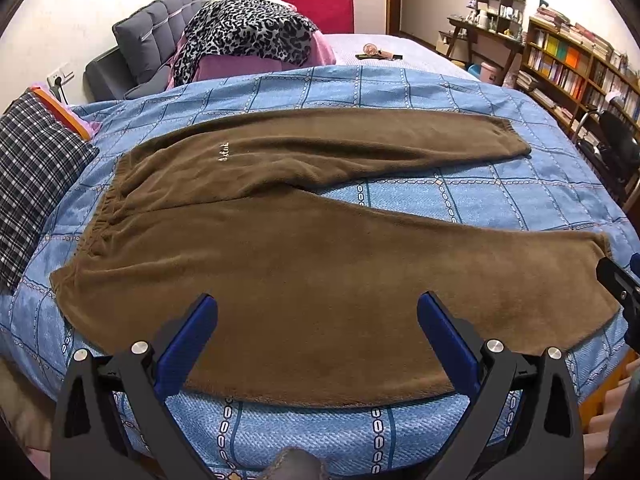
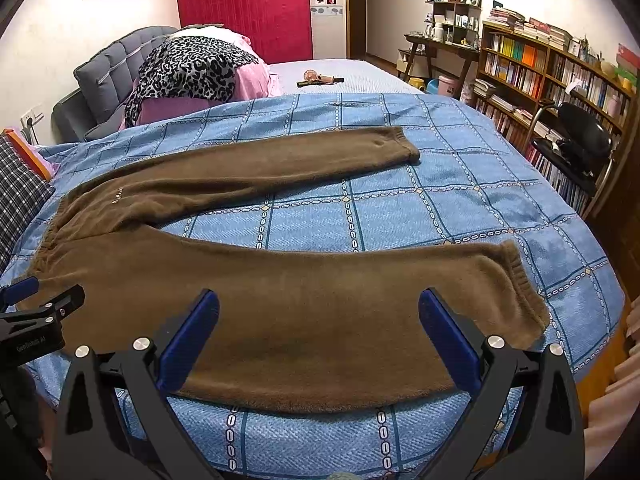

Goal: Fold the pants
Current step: 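Move both grippers toward the waistband of the brown fleece pants, then lower the left gripper onto the waistband and close it on the fabric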

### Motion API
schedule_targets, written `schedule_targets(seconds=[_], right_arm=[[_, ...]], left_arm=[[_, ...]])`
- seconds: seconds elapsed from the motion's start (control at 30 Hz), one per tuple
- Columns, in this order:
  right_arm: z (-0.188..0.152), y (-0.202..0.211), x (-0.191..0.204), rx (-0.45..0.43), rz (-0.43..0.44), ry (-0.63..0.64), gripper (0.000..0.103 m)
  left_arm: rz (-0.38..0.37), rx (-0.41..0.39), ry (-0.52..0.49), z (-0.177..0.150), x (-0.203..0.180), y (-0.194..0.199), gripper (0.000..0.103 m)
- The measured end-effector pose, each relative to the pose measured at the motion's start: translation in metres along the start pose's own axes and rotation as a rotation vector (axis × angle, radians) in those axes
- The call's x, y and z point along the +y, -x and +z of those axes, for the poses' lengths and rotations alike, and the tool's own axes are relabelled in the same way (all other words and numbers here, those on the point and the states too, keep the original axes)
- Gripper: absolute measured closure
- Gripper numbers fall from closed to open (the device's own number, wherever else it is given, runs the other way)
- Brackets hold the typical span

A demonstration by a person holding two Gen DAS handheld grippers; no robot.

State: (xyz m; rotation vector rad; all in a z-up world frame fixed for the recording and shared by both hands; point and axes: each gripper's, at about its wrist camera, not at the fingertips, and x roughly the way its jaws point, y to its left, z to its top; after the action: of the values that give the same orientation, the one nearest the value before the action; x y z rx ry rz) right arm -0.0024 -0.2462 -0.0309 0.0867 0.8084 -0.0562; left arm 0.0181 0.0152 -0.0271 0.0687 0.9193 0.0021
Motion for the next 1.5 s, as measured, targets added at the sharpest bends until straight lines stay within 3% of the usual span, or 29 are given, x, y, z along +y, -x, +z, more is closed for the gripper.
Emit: schedule_targets(seconds=[1.17,1.5], right_arm=[[0.001,-0.064,0.002,0.139,0.007,-0.023,0.003],[-0.009,-0.101,-0.001,0.234,-0.011,-0.029,0.003]], left_arm=[[0.037,0.152,0.092,0.001,0.040,-0.066,0.005],[0.061,0.225,0.108,-0.006,0.046,-0.094,0.005]])
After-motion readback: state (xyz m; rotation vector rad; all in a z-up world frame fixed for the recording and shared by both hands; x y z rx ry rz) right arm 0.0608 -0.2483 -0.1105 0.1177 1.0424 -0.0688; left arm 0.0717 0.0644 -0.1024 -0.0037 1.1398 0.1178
